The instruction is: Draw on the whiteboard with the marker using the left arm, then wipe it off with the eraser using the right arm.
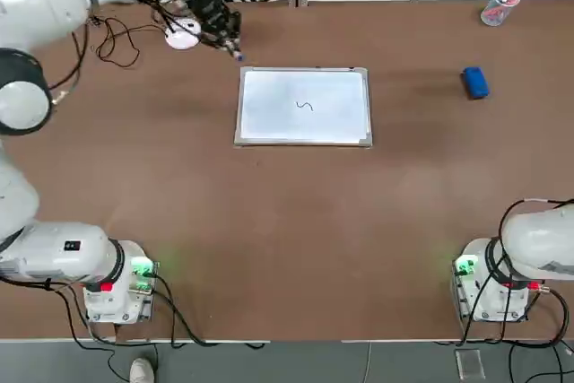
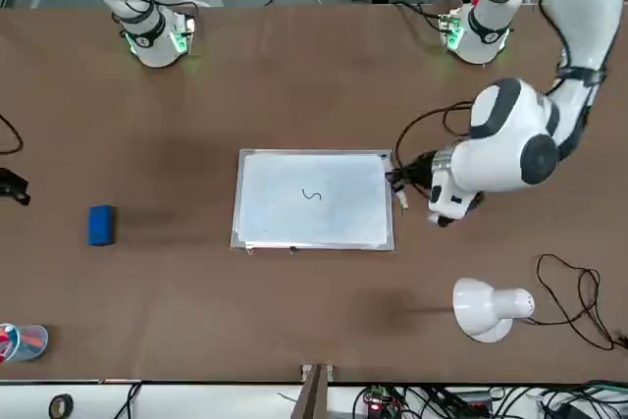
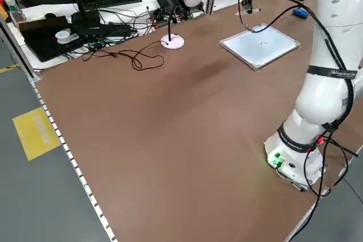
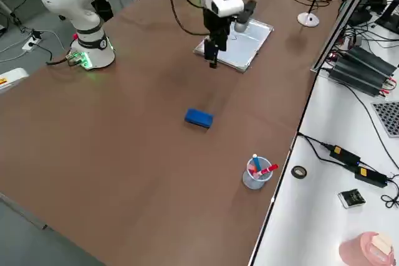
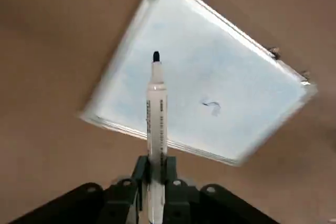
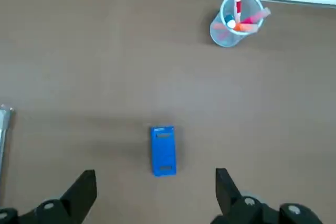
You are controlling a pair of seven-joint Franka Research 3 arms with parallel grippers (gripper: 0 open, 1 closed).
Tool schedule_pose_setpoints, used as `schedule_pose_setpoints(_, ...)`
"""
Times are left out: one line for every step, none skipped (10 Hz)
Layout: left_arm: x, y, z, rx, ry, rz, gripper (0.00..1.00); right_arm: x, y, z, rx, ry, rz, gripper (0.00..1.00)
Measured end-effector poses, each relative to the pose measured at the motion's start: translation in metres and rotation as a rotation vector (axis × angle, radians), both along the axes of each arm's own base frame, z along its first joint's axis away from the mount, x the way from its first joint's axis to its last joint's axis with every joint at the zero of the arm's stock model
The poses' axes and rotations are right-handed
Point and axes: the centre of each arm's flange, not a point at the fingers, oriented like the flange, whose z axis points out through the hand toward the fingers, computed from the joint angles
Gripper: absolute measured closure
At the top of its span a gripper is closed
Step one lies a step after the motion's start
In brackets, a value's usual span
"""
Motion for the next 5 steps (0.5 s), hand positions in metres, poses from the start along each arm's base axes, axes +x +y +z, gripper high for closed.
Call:
schedule_pose_setpoints(-0.002, 0.010, 0.003, 0.063, -0.032, -0.084, 0.83, 0.004, 0.000, -0.021, -0.001, -0.010, 0.007, 0.00)
schedule_pose_setpoints(-0.003, 0.022, 0.003, 0.115, -0.056, -0.159, 0.83, 0.005, 0.000, -0.043, 0.000, -0.013, 0.011, 0.00)
schedule_pose_setpoints(-0.002, 0.034, 0.001, 0.151, -0.077, -0.231, 0.83, 0.004, 0.000, -0.064, 0.003, 0.001, 0.013, 0.00)
schedule_pose_setpoints(0.000, 0.048, -0.003, 0.177, -0.093, -0.297, 0.83, 0.002, 0.000, -0.086, 0.007, 0.030, 0.014, 0.00)
schedule_pose_setpoints(0.003, 0.065, -0.009, 0.195, -0.101, -0.353, 0.83, -0.001, 0.001, -0.107, 0.012, 0.063, 0.015, 0.00)
